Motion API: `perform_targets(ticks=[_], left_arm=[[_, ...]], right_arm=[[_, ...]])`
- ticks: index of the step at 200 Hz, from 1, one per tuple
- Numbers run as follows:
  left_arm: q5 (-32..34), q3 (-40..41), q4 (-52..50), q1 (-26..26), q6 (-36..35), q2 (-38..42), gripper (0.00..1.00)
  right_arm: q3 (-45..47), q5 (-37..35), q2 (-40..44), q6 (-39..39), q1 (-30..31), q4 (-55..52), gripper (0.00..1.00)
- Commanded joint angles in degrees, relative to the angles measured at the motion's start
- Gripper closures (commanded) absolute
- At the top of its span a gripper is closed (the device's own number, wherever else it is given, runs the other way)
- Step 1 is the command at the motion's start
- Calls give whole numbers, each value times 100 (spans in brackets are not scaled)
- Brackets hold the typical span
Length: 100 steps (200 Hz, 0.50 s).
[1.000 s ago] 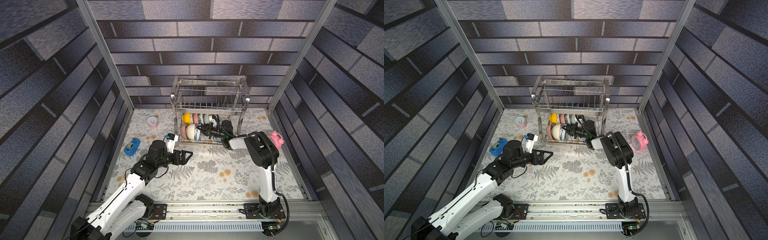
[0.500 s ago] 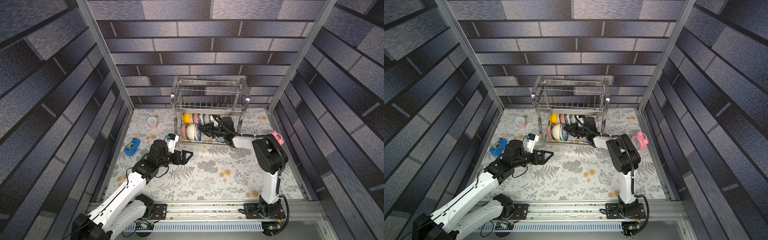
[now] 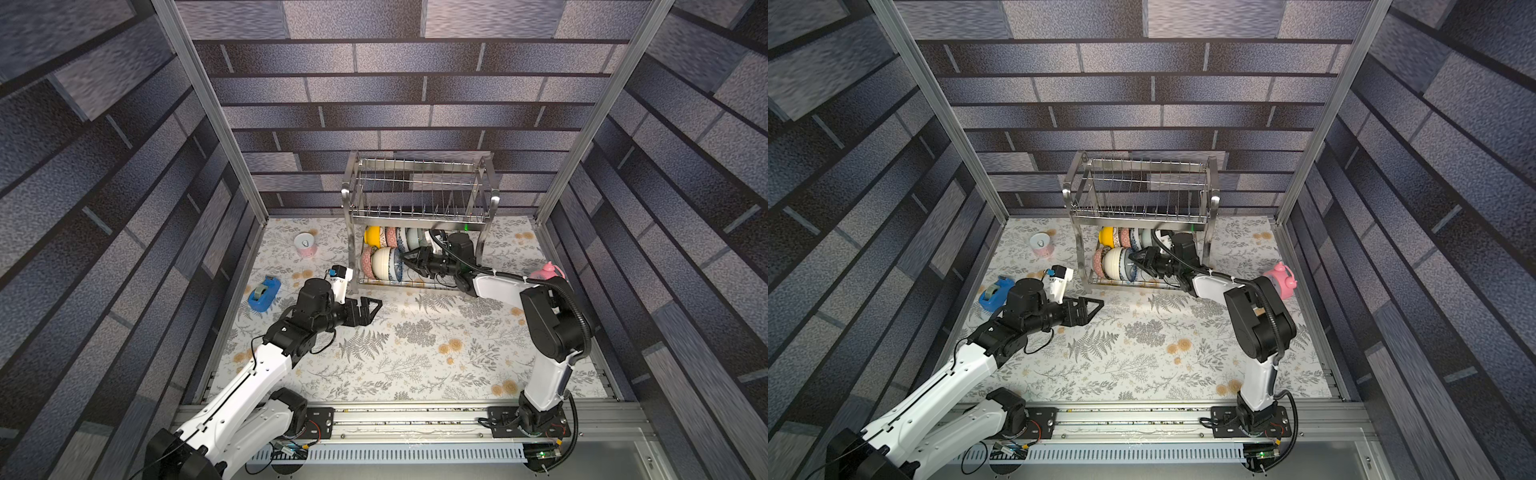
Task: Load bowls into a dish rack
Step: Place the bowl in the dish rack, then reset both arms
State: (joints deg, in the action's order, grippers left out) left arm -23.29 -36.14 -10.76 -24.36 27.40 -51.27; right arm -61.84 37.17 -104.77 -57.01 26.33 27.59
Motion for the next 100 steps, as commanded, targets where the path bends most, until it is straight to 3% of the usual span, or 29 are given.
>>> perform_targets(ticks=[1, 60, 77, 100], left_arm=[[163, -68, 68, 41, -48, -78, 0], [304, -221, 105, 93, -95, -287, 0], [347, -236, 143, 120, -110, -336, 0], [386, -227, 180, 143, -94, -401, 0]], right_arm=[[364, -152, 443, 540, 55, -617, 53], [977, -445, 1247, 1428, 76, -1761, 46], [1114, -519, 1456, 1628, 81, -2012, 36], [1232, -622, 1726, 1864, 84, -2310, 32]])
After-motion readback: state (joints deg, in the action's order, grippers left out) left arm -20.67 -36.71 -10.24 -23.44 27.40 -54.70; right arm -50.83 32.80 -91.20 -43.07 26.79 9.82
